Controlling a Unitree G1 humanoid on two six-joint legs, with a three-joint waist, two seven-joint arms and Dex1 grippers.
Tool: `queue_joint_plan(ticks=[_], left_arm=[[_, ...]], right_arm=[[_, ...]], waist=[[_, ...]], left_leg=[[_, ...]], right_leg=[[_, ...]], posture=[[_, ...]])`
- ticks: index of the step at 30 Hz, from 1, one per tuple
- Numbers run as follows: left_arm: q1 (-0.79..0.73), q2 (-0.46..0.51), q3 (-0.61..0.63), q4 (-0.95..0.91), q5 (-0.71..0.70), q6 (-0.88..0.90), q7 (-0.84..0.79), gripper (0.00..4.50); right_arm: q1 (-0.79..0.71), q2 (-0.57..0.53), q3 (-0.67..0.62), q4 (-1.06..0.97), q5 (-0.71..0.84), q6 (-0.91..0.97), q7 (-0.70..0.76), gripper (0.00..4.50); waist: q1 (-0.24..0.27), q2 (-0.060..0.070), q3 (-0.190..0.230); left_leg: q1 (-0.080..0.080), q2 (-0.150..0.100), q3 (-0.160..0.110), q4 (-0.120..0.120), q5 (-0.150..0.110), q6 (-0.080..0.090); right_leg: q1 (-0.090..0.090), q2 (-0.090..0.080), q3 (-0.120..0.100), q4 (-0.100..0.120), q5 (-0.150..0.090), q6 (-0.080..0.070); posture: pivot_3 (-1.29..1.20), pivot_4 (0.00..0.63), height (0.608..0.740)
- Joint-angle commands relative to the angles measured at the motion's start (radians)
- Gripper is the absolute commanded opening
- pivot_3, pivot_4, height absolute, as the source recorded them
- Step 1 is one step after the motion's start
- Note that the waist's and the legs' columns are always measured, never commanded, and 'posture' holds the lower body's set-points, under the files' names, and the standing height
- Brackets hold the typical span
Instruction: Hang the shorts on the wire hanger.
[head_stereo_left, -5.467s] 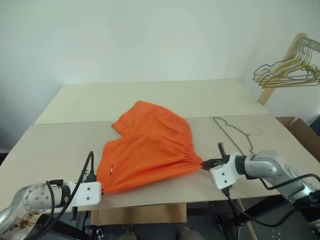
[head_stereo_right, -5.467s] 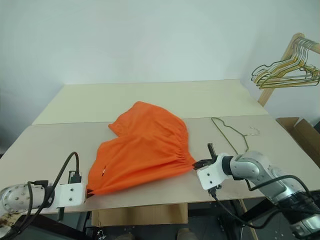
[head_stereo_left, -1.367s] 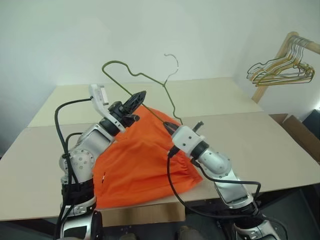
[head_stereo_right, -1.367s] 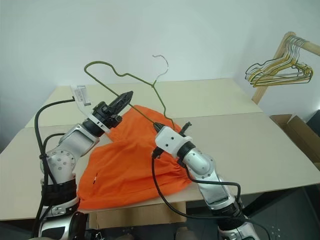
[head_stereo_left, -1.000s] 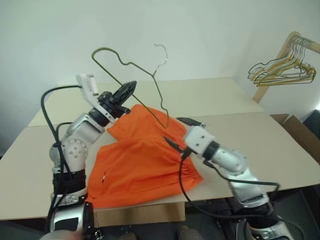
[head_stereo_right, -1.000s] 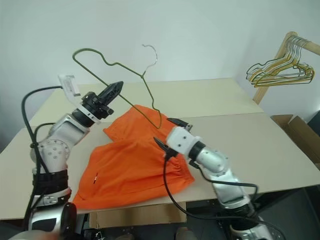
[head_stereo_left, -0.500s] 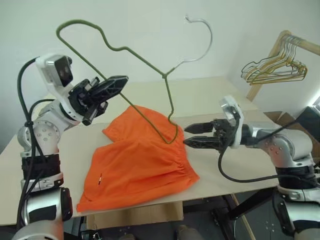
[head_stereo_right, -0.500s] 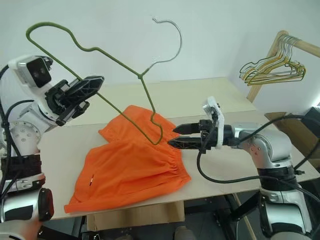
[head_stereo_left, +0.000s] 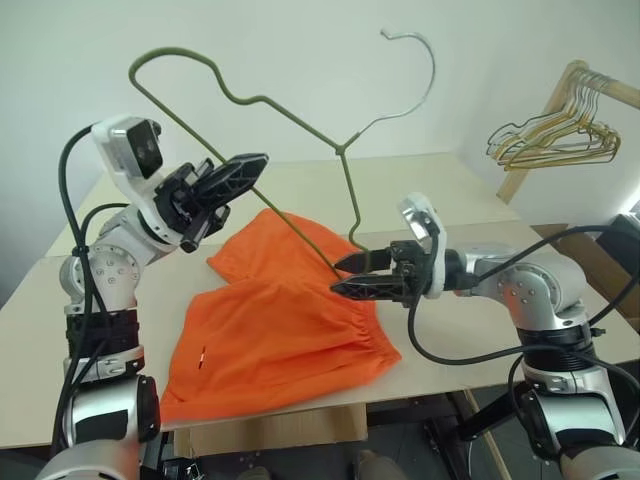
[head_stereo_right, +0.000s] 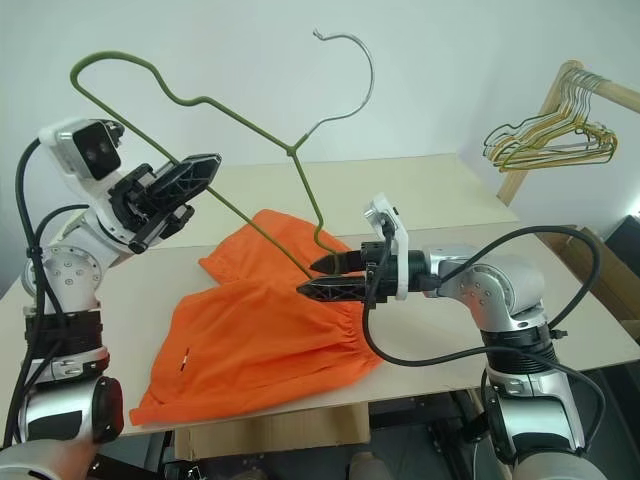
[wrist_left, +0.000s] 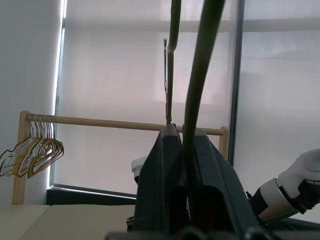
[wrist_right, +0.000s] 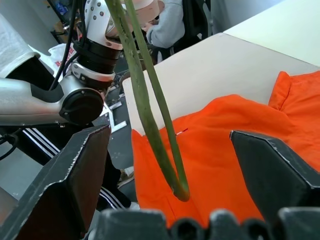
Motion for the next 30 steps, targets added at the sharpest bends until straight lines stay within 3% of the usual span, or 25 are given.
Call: queue_joint_plan(ticks=[1,10,11,17,24,30], left_arm=[[-0.004,-0.005,0.013,-0.028,-0.003,-0.011,0.003,0.00],[0.006,-0.010,0.008,-0.033,0.006,-0.008,0.014,0.00],[0.008,-0.006,0.006,-0.034,0.009,0.000,0.022,0.26],[0.082,0.035,-0.033,-0.045,0.112,-0.018,0.046,2.09],[0.316,0.212,-0.279,-0.038,0.507,-0.256,-0.077,4.39],[0.300,0.224,-0.406,-0.074,0.711,-0.464,-0.101,4.45]], right_arm=[[-0.008,0.007,-0.017,-0.011,0.024,0.009,-0.011,3.31],[0.002,0.002,-0.020,0.006,0.012,-0.004,-0.019,0.20],[0.005,0.003,-0.020,0.004,0.010,-0.006,-0.020,0.00],[0.025,0.024,-0.074,-0.018,0.048,0.004,-0.058,0.00],[0.125,-0.032,-0.264,-0.040,0.180,0.133,-0.195,0.00],[0.312,-0.179,-0.378,-0.047,0.229,0.335,-0.302,0.00]], waist=[[0.000,0.000,0.000],[-0.001,0.000,0.000],[-0.001,0.000,0.000],[-0.002,0.000,0.000],[0.002,0.000,0.000],[0.017,0.000,0.000]], left_leg=[[0.000,0.000,0.000,0.000,0.000,0.000],[0.000,0.000,0.000,0.000,0.000,0.000],[0.000,0.000,0.000,0.000,0.000,0.000],[0.000,0.000,-0.001,0.000,0.000,0.000],[0.000,0.000,0.000,0.000,0.000,0.000],[-0.002,-0.001,0.001,0.000,0.000,0.000]], right_leg=[[0.000,0.000,0.000,0.000,0.000,0.000],[0.000,0.000,0.000,0.000,0.000,0.000],[0.000,0.000,0.000,0.000,0.000,0.000],[0.000,0.000,0.000,0.000,0.000,0.000],[0.000,0.000,-0.001,-0.001,0.000,0.000],[0.000,-0.002,-0.002,-0.003,0.000,0.000]], posture=[[-0.10,0.000,0.740],[-0.10,0.000,0.740],[-0.10,0.000,0.740],[-0.11,0.000,0.740],[-0.15,0.000,0.740],[-0.17,0.000,0.740]])
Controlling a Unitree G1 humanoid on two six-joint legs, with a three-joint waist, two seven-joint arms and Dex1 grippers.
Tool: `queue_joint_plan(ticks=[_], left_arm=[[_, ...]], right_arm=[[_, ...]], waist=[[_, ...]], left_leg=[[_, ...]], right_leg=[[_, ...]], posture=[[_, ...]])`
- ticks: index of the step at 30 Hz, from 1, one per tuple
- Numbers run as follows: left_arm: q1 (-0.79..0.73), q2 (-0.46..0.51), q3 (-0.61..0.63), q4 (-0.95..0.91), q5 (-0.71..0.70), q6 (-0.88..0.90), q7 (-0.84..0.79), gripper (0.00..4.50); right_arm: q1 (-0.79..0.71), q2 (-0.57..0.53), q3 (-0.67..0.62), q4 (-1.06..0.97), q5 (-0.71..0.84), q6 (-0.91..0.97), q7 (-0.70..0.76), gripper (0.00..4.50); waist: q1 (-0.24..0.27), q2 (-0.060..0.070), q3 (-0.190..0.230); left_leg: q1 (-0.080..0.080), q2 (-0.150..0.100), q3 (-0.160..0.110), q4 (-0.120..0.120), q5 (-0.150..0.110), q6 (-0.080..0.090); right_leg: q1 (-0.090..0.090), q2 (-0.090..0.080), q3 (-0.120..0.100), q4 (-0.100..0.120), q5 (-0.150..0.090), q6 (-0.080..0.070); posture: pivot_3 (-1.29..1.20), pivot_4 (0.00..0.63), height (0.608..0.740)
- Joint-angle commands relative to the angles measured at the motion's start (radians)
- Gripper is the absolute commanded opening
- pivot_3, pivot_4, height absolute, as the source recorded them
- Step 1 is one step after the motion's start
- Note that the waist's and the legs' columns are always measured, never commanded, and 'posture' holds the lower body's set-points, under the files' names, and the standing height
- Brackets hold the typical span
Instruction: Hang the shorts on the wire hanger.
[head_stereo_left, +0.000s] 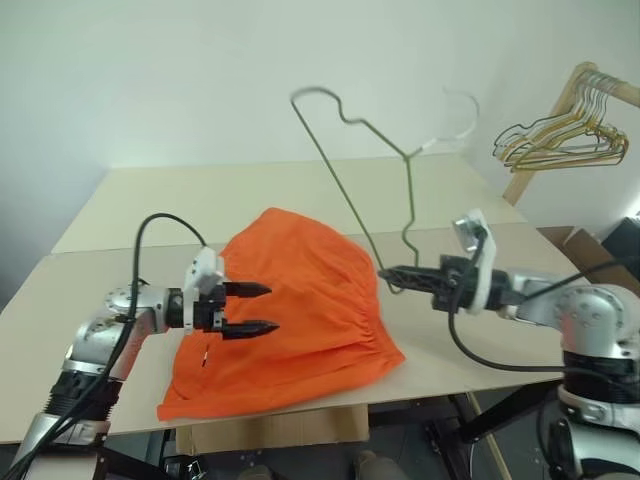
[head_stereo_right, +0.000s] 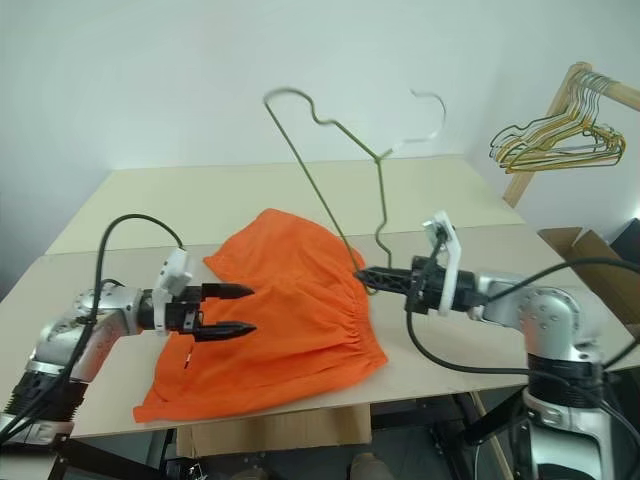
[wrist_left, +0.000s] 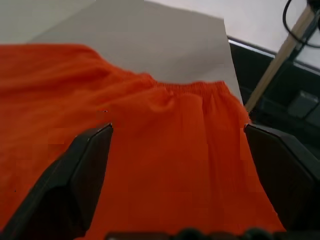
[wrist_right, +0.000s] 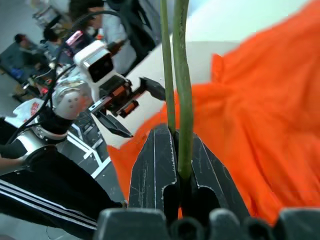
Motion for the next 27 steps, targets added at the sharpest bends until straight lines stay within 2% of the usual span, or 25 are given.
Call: queue_joint_plan(ticks=[1,6,11,15,20,27], left_arm=[[-0.057,0.005,-0.033,-0.052,0.072,-0.106,-0.028,4.45],[-0.123,0.004,-0.094,-0.074,0.128,-0.180,-0.089,4.45],[-0.181,0.003,-0.130,-0.031,0.158,-0.242,-0.165,4.45],[-0.207,0.024,-0.149,0.024,0.200,-0.311,-0.222,4.45],[-0.182,0.071,-0.145,0.080,0.234,-0.377,-0.266,4.45],[-0.121,0.123,-0.124,0.062,0.245,-0.402,-0.271,4.45]], right_arm=[[0.079,-0.072,-0.069,-0.020,0.022,0.101,-0.052,0.00],[0.277,-0.207,-0.145,-0.013,0.064,0.241,-0.043,0.00],[0.472,-0.369,-0.181,0.016,0.219,0.252,-0.022,0.00],[0.611,-0.455,-0.240,-0.007,0.292,0.252,0.015,0.00],[0.630,-0.479,-0.226,-0.043,0.338,0.252,0.016,0.00],[0.623,-0.451,-0.153,-0.065,0.355,0.252,-0.008,0.00]], waist=[[0.001,0.000,0.000],[-0.014,0.001,0.000],[-0.051,0.001,0.000],[-0.088,0.000,0.001],[-0.142,-0.003,0.004],[-0.157,-0.004,0.008]], left_leg=[[0.000,0.000,0.000,0.000,0.000,0.000],[0.000,0.000,0.000,0.000,0.000,0.000],[0.002,0.000,0.001,0.000,0.000,0.001],[0.005,0.000,0.001,0.000,0.000,0.001],[0.007,0.001,0.000,0.000,-0.001,0.002],[0.007,0.001,-0.003,-0.001,-0.002,0.003]], right_leg=[[0.000,0.000,0.000,0.000,0.000,0.000],[0.000,0.001,0.001,0.001,-0.001,0.001],[0.001,0.001,0.003,0.001,-0.005,0.007],[0.004,0.001,0.005,0.001,-0.005,0.008],[0.011,0.003,0.006,0.000,-0.007,0.006],[0.011,0.002,0.007,0.000,-0.006,0.009]], posture=[[-0.17,0.000,0.740],[-0.22,0.000,0.740],[-0.28,0.006,0.740],[-0.31,0.016,0.740],[-0.31,0.016,0.740],[-0.29,0.010,0.740]])
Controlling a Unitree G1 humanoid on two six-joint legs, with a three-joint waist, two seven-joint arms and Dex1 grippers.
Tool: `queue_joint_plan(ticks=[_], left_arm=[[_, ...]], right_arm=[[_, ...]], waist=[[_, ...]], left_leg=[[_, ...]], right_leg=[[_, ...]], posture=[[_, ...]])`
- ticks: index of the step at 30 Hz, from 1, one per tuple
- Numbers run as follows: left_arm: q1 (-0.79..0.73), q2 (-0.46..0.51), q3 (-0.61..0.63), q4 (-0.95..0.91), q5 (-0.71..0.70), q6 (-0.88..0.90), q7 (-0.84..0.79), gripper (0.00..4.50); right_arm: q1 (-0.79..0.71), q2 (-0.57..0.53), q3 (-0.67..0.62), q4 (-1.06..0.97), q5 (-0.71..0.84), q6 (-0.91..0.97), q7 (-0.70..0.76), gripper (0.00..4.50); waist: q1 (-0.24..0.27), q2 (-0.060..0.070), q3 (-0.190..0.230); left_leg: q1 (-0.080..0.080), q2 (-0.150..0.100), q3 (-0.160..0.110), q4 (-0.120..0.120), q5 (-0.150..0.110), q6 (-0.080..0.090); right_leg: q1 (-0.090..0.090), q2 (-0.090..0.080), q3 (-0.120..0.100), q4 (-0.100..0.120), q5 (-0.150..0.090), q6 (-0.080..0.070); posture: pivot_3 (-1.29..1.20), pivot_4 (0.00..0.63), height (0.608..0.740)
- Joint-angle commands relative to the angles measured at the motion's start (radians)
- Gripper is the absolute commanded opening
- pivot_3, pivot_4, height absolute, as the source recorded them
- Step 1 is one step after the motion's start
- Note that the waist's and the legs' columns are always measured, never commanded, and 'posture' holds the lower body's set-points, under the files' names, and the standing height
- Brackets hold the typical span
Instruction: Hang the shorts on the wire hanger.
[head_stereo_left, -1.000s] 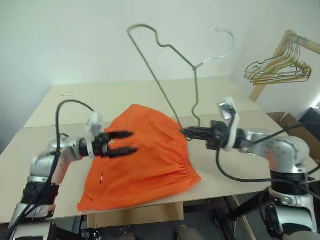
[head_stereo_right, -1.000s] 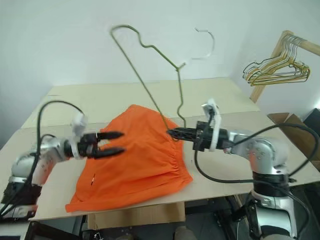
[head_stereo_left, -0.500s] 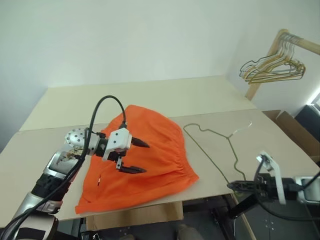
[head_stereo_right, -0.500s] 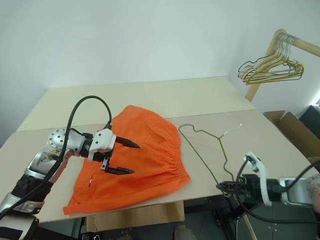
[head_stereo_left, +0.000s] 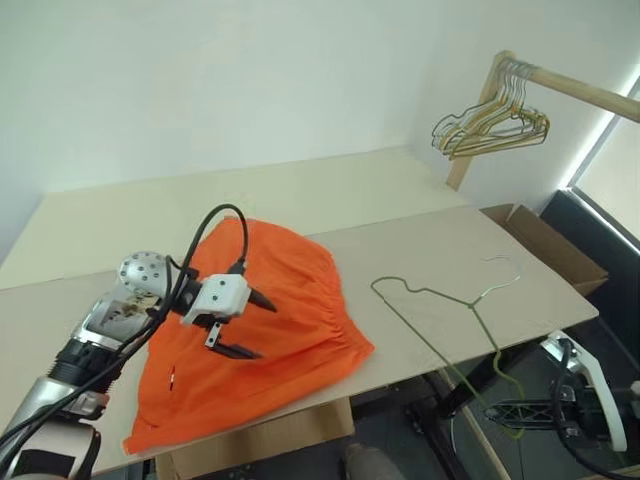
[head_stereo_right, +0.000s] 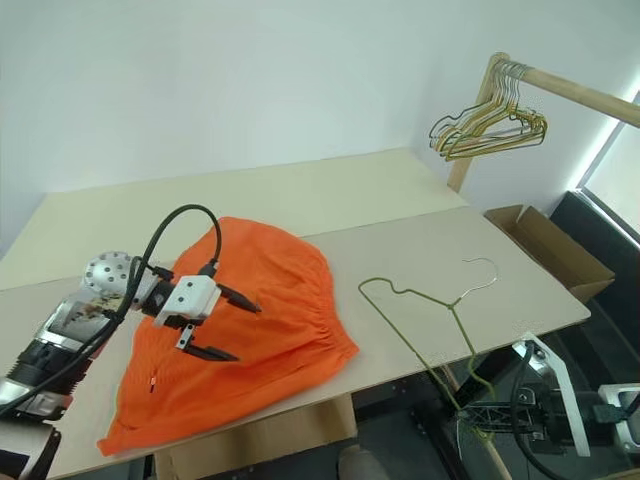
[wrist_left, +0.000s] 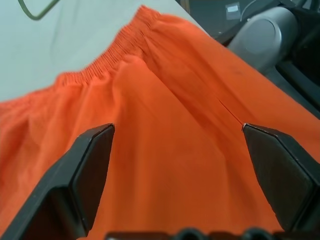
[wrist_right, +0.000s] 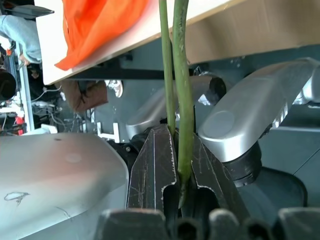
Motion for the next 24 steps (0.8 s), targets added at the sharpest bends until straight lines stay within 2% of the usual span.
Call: queue_joint_plan(ticks=[1,10,24], left_arm=[[0.016,0.025,0.033,-0.027,0.000,-0.023,0.007,4.45],[0.065,0.051,0.045,-0.068,0.008,-0.028,0.025,4.45],[0.132,0.072,0.065,-0.133,0.003,-0.008,0.070,4.45]], right_arm=[[-0.020,0.010,0.020,-0.030,0.030,0.007,0.001,0.00],[-0.050,-0.022,0.095,-0.047,0.037,0.007,0.039,0.00],[-0.114,-0.045,0.217,0.027,-0.106,-0.001,0.119,0.00]], waist=[[0.002,0.000,0.001],[0.010,-0.002,0.002],[0.054,-0.002,0.002]], left_leg=[[0.000,0.000,0.000,0.000,0.000,0.000],[0.000,0.000,-0.001,0.000,0.000,0.000],[-0.001,0.000,0.002,0.000,0.000,0.001]], right_leg=[[-0.001,0.000,0.000,0.000,0.000,0.000],[-0.005,-0.001,0.000,0.000,0.001,0.001],[-0.010,-0.001,0.006,0.001,0.001,0.002]], posture=[[-0.28,0.009,0.740],[-0.25,0.005,0.740],[-0.21,0.007,0.740]])
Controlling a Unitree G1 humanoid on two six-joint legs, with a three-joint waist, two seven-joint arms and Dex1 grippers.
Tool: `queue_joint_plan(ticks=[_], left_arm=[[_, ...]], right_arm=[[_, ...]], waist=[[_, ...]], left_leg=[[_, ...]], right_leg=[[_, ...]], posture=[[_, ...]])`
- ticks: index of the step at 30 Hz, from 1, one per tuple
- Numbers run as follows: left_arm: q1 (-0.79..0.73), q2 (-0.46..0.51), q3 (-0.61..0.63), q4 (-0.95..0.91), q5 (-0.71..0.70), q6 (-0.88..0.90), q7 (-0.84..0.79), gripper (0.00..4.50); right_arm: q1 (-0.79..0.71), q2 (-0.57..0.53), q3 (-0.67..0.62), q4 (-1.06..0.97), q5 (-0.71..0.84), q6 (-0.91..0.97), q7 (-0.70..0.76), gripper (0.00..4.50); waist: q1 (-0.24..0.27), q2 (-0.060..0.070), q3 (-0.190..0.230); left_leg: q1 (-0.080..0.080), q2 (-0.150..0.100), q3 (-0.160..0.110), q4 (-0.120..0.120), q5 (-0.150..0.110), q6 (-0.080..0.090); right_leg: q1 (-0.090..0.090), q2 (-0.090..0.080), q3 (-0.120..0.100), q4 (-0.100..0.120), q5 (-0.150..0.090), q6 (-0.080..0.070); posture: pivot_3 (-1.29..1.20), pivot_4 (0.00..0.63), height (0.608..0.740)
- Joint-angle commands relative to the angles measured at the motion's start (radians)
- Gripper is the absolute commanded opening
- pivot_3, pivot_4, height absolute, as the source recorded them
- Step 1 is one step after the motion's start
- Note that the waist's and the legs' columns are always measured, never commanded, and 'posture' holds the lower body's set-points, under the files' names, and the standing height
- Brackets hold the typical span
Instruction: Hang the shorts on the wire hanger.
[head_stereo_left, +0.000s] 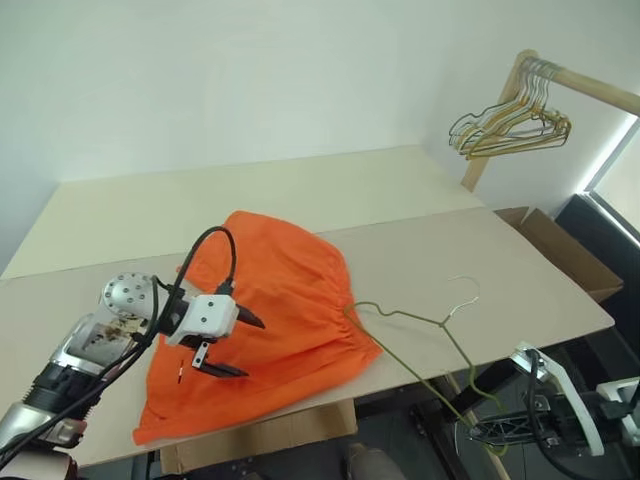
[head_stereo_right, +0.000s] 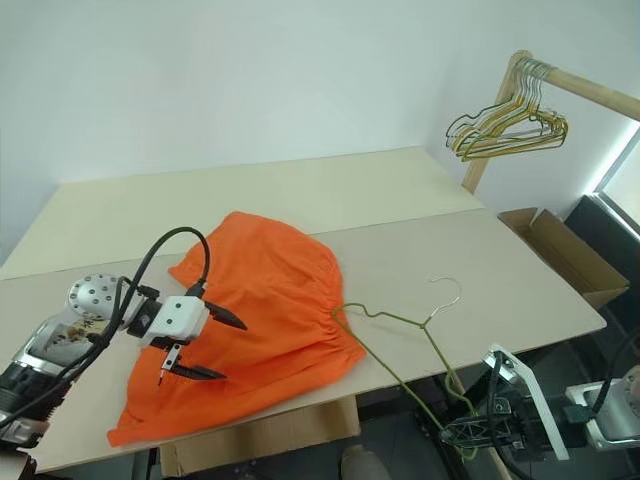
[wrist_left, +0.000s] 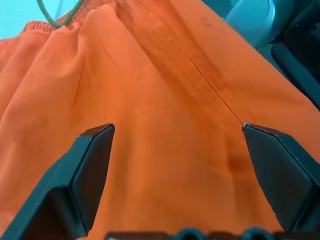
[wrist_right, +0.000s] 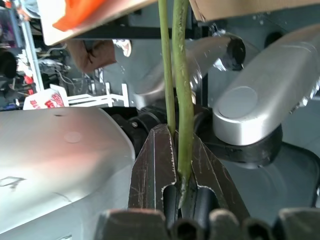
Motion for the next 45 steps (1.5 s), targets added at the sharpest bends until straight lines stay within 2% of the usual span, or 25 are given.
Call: queue_joint_plan(ticks=[1,8,16,37,41,45], left_arm=[[0.009,0.013,0.027,-0.037,-0.010,0.010,0.017,4.45],[0.024,0.013,0.023,-0.056,-0.006,0.012,0.028,4.45],[0.012,0.002,0.011,-0.050,-0.001,0.007,0.028,4.45],[0.030,0.006,0.017,-0.064,0.004,0.008,0.051,4.45],[0.025,0.003,0.011,-0.059,0.007,0.005,0.053,4.45],[0.014,-0.007,0.004,-0.050,0.015,-0.002,0.055,4.45]], right_arm=[[-0.020,-0.021,0.010,0.014,-0.036,-0.001,0.033,0.00],[0.022,-0.043,0.001,0.046,-0.116,-0.033,0.095,0.00],[0.059,-0.038,-0.046,0.038,-0.135,-0.033,0.133,0.00],[-0.028,-0.021,-0.031,-0.019,-0.095,-0.006,0.226,0.00],[-0.068,-0.008,0.018,-0.023,-0.084,-0.005,0.256,0.00],[-0.159,0.041,0.131,0.047,-0.141,-0.009,0.237,0.00]], waist=[[0.005,0.000,0.000],[0.014,0.000,0.000],[0.016,0.000,0.000],[0.013,0.000,0.000],[0.010,0.000,0.000],[0.006,0.000,0.000]], left_leg=[[0.000,0.000,0.000,0.000,0.000,0.000],[0.001,0.000,0.006,0.000,0.000,0.000],[0.001,0.000,0.008,0.000,0.000,0.001],[0.001,0.000,0.010,0.000,0.000,0.001],[0.001,0.000,0.010,0.000,-0.001,0.001],[0.002,0.000,0.010,0.000,0.000,0.001]], right_leg=[[0.000,0.000,0.000,0.000,0.000,0.000],[0.000,0.000,0.000,0.000,0.000,0.000],[0.000,0.000,0.002,0.000,0.000,0.001],[-0.001,0.000,0.003,0.000,0.001,0.001],[0.000,0.000,0.003,0.000,0.001,0.002],[0.000,0.001,0.003,0.001,0.001,0.002]], posture=[[-0.21,0.008,0.740],[-0.22,0.011,0.740],[-0.23,0.016,0.740],[-0.21,0.016,0.740],[-0.22,0.015,0.740],[-0.21,0.012,0.740]])
